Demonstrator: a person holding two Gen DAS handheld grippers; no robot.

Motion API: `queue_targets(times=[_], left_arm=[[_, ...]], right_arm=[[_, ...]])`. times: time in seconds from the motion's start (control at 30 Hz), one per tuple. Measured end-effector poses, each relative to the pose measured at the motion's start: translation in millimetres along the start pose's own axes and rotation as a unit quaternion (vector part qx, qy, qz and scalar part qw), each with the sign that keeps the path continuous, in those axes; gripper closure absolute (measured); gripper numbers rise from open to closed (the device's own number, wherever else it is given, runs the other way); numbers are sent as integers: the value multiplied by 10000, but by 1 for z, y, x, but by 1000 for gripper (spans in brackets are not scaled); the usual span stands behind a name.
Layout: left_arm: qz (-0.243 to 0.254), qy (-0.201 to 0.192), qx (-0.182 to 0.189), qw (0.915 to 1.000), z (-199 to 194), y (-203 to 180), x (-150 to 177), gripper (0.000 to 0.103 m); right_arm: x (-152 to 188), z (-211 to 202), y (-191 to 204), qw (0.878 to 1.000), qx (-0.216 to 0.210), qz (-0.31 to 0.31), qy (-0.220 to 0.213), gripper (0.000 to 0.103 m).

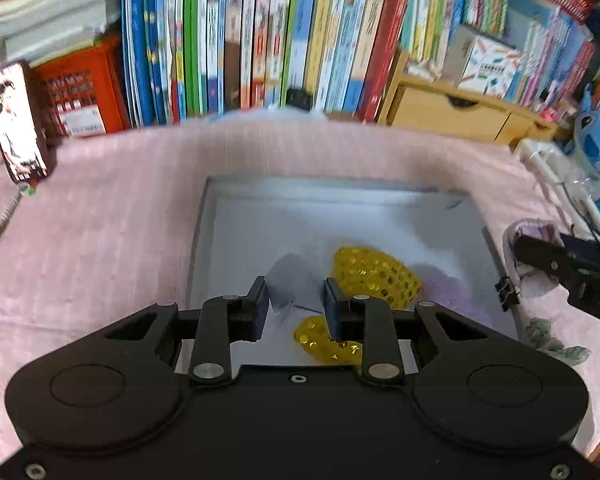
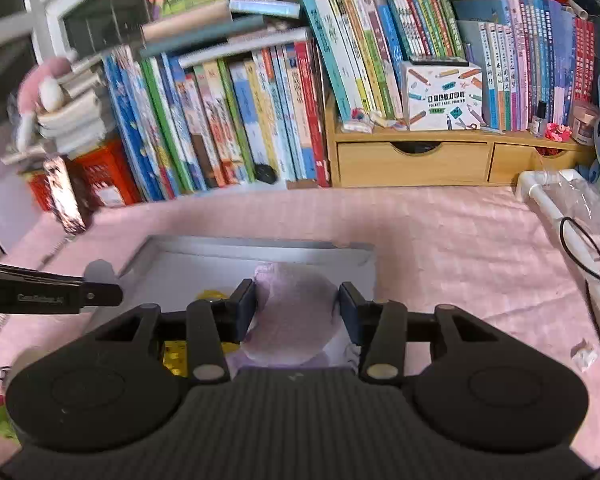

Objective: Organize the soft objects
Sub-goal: 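Carry the tissue with the left tool while the right tool carries the sock into the tray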

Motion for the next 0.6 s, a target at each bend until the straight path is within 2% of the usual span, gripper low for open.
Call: queue_targets(times=[0.17, 0.6], left_arm=[[-240, 455, 26, 9987, 26, 6, -7, 76], [-503, 1017, 296, 9931, 51, 6, -5, 76]], right_arm=[[-8, 25, 4, 9992, 238, -61, 305, 52], [-2, 69, 4, 9934, 720, -176, 872, 51]])
Point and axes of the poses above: each gripper's, at about its wrist camera, not at the fingertips, and z roughly the way its jaws point, y to its left, x to its underside, the point moved 1 cm from there along z, roughly the way its jaws point, and after that the axes turned 11 degrees about y, right-handed, at the moved point
